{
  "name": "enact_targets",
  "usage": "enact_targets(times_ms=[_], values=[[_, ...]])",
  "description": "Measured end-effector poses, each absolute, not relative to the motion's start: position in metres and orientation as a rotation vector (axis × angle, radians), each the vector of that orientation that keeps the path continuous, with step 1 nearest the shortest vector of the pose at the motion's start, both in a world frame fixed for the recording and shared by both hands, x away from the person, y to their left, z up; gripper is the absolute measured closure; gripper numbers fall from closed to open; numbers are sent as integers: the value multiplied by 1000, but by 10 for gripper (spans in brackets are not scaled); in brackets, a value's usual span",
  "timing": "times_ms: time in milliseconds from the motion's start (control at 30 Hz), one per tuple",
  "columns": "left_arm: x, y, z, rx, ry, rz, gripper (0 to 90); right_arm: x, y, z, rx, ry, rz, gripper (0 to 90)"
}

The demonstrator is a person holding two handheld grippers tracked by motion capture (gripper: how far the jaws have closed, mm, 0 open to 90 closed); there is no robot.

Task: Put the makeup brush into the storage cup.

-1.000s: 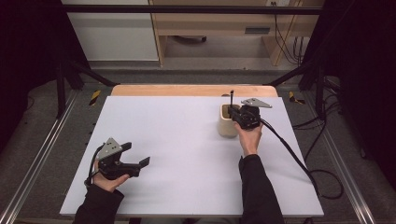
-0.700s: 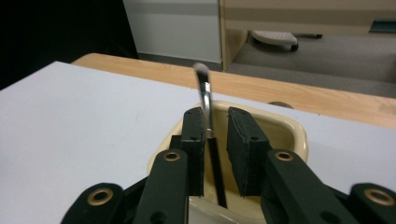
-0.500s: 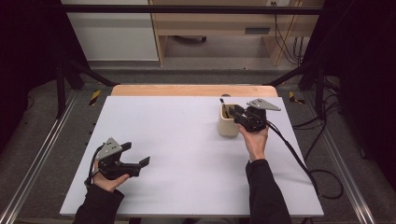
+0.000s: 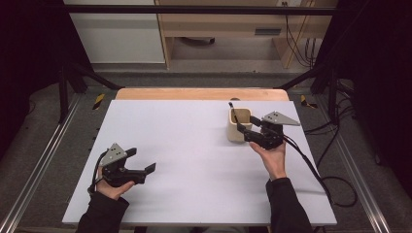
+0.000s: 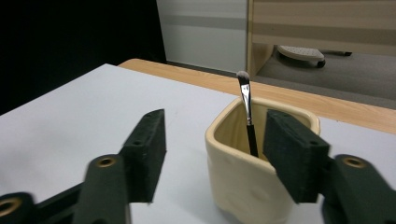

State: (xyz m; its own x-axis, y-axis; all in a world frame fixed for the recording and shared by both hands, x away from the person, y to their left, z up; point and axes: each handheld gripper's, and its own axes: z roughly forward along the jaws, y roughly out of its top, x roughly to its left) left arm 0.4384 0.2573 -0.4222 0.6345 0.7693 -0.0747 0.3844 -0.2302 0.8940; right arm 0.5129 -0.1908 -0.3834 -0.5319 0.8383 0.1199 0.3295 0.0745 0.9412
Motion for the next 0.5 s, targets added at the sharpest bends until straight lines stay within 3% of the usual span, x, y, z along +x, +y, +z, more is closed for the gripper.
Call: enact_targets(times_ms=[267, 333, 500], values=[[438, 257, -423, 1846, 922, 477, 49, 491, -204, -386, 1118, 1901, 1480, 233], [438, 257, -423, 1846, 925, 478, 49, 486, -207, -386, 1126, 1901, 1478, 164], [438, 256, -424, 1850, 921, 478, 47, 475, -214, -389, 1118, 1929, 1465, 111]])
